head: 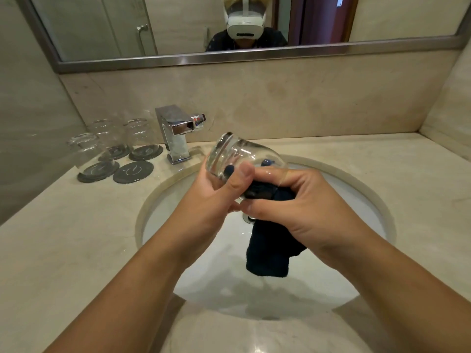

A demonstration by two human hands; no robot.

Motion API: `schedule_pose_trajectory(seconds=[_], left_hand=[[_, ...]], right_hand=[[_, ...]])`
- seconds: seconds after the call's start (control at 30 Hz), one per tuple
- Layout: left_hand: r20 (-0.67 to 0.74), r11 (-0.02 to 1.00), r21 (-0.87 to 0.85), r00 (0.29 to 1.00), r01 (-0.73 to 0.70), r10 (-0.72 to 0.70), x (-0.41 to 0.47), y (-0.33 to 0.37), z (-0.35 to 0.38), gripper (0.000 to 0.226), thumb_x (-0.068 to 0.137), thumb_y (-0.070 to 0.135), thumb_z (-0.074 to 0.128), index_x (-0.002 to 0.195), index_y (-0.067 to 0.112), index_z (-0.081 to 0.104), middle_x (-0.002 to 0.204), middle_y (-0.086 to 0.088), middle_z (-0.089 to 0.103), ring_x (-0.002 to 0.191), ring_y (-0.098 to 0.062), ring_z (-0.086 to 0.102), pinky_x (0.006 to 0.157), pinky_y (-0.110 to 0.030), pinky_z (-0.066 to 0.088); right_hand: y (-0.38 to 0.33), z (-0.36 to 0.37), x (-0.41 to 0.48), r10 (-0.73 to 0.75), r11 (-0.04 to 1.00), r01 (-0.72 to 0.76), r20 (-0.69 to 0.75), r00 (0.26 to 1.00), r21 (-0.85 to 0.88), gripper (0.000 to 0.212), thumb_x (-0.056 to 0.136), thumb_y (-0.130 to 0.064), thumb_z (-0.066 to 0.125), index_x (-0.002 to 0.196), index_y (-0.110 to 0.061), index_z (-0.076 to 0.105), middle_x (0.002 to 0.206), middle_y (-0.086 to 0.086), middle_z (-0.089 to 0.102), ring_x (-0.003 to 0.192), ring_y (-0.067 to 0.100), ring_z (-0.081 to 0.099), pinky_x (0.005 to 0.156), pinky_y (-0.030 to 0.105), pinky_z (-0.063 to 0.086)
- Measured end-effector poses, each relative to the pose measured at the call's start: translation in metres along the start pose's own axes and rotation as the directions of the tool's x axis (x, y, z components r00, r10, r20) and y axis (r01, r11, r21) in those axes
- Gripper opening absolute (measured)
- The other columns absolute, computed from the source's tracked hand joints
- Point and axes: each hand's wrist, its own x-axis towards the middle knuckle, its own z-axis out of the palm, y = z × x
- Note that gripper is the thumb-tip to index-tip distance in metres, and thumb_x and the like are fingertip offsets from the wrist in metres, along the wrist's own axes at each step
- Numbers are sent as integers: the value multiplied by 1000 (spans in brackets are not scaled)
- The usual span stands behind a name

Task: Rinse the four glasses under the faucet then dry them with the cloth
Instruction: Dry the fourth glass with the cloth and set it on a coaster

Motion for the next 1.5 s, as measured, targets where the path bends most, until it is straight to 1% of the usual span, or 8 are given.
schedule_pose_trajectory(seconds=[0.27,0.37,0.47,0.6,0.8,1.03,1.27,1.5], left_hand=[[-3,1000,3,1000,-25,25,1,-3,-11,114,80,48,92,168,22,25,151,-17,62,143,-32,58,127,-57,33],[15,1000,-17,1000,-18,18,-1,-1,-10,97,92,25,79,169,19,20,148,-16,65,141,-30,60,123,-49,42],[17,1000,-27,1000,10,-9,-2,3,-6,107,87,46,82,167,7,22,147,-10,66,139,-27,62,112,-41,54],[8,999,37,1000,-31,30,-2,7,0,125,69,81,81,154,-1,42,141,-10,70,135,-27,65,118,-63,43],[-15,998,7,998,-55,55,1,0,-12,117,74,57,93,167,23,30,155,-21,56,142,-35,59,126,-58,33],[35,999,-6,998,-42,42,-3,2,-8,102,88,32,86,168,34,23,146,-8,68,141,-25,61,127,-51,34],[-35,999,16,998,-51,52,-2,0,-4,117,65,67,93,161,51,29,143,-7,69,135,-26,65,124,-55,37],[53,999,-30,998,-43,45,-5,5,-9,107,85,22,81,169,35,17,148,-9,65,143,-27,59,127,-48,35]], right_hand=[[0,-9,4,159,950,-178,90,983,258,47,68,-6,88,109,-29,85,111,0,80,88,17,71,99,41,54],[-2,-8,3,155,947,-171,79,985,272,47,66,-7,86,106,-32,85,107,5,81,87,20,70,97,41,55],[0,-4,2,41,993,-43,18,999,108,46,79,7,81,109,-29,85,109,-2,82,94,13,74,102,41,57],[1,-1,1,-52,999,53,27,998,-14,44,85,13,73,115,-17,83,94,-14,80,84,1,71,85,21,54],[2,-7,3,64,989,-71,57,996,131,52,85,13,73,115,-28,83,120,-6,79,116,18,74,111,46,52],[3,-10,5,121,976,-134,83,989,170,53,84,15,73,117,-25,83,120,0,79,118,28,73,111,45,51],[-1,-10,2,131,980,-147,119,984,133,49,85,10,74,115,-28,83,109,7,81,88,14,70,88,27,53],[0,-16,5,159,921,-215,191,969,326,51,73,2,78,117,-24,82,117,6,79,99,20,72,96,35,56]])
